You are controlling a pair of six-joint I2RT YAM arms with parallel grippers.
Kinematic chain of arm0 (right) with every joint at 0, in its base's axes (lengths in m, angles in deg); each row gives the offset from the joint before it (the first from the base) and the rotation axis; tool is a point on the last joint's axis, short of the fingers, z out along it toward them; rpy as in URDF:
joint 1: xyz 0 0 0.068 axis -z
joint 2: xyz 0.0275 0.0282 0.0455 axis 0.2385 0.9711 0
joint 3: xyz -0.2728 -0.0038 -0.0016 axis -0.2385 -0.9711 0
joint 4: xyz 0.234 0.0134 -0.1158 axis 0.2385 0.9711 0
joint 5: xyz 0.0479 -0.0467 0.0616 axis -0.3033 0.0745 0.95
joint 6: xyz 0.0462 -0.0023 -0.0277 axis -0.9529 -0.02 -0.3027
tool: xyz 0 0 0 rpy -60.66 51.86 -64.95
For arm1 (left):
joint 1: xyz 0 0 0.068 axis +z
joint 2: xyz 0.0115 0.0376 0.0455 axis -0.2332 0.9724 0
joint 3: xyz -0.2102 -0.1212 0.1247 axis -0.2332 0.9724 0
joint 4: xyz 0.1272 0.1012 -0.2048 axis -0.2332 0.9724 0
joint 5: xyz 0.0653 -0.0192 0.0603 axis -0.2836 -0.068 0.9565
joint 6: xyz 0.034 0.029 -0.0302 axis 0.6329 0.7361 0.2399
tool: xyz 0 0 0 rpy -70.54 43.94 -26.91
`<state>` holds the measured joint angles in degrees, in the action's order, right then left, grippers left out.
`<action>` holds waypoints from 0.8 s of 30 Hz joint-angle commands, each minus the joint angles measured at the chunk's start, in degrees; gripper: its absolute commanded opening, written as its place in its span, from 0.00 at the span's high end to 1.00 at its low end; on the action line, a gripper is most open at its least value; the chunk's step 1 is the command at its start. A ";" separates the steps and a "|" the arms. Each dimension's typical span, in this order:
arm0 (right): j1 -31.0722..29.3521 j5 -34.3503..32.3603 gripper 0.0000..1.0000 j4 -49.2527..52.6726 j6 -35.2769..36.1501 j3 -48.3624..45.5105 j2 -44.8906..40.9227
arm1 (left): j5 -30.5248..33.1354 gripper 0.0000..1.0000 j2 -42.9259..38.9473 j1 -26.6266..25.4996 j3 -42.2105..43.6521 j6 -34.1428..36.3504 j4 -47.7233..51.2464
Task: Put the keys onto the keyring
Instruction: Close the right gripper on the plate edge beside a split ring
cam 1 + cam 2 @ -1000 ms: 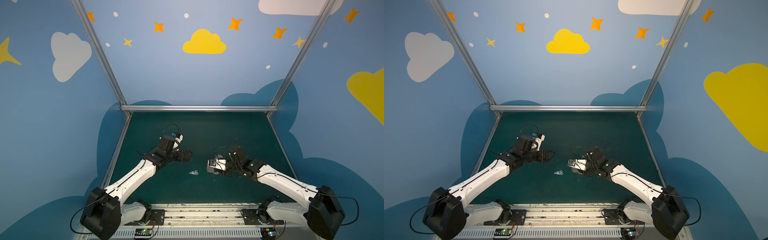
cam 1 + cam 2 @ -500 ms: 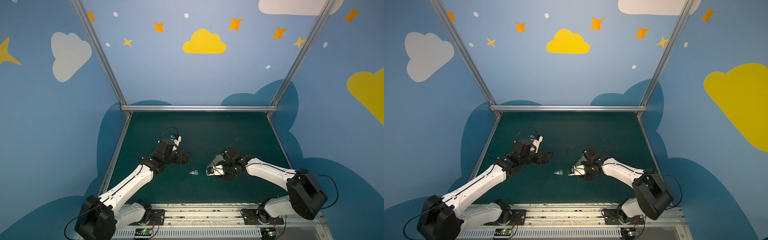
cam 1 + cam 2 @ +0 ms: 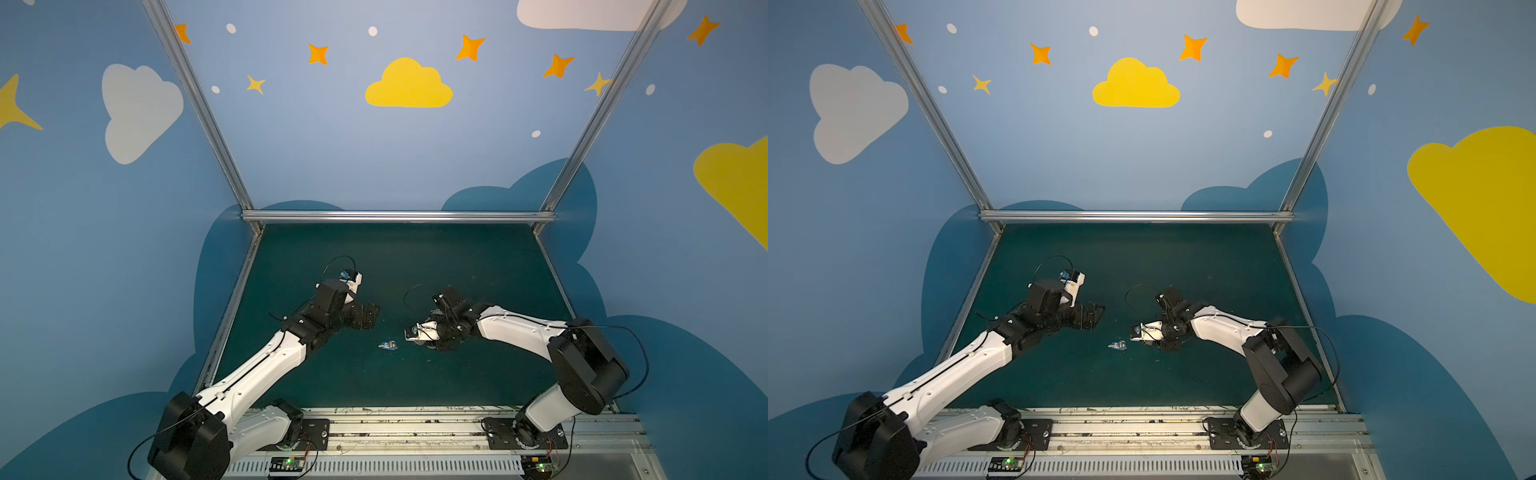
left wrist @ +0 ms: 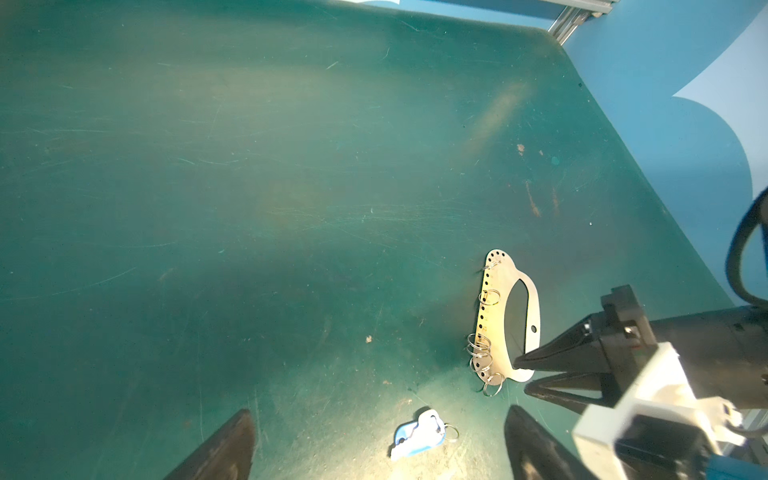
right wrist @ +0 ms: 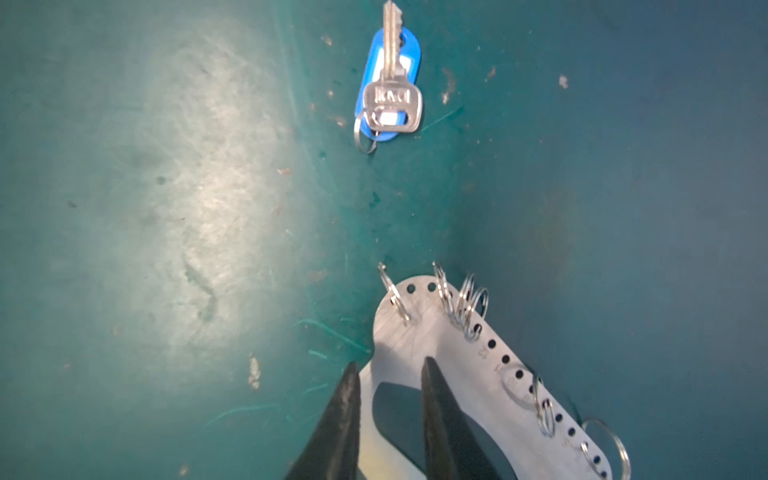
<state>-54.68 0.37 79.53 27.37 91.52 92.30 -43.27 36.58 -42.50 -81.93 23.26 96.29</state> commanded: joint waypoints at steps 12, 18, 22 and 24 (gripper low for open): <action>-2.06 -3.56 0.77 2.31 -2.20 5.20 5.06 | 0.57 0.06 1.11 -0.03 -0.45 1.97 -1.18; -2.29 -3.01 0.80 3.44 -1.75 6.08 5.68 | 0.60 0.06 1.63 0.00 -0.67 2.52 -1.53; -2.79 -2.27 0.80 4.66 -1.45 6.25 5.51 | 0.56 0.06 1.58 0.00 -0.63 2.64 -1.63; -3.03 -2.08 0.80 4.87 -0.94 6.17 5.51 | 0.58 0.07 1.62 0.00 -0.48 2.56 -1.62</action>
<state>-57.15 -2.82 81.89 25.81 96.74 97.33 -43.08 37.82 -42.50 -81.93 24.94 95.41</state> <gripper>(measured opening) 0.203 0.936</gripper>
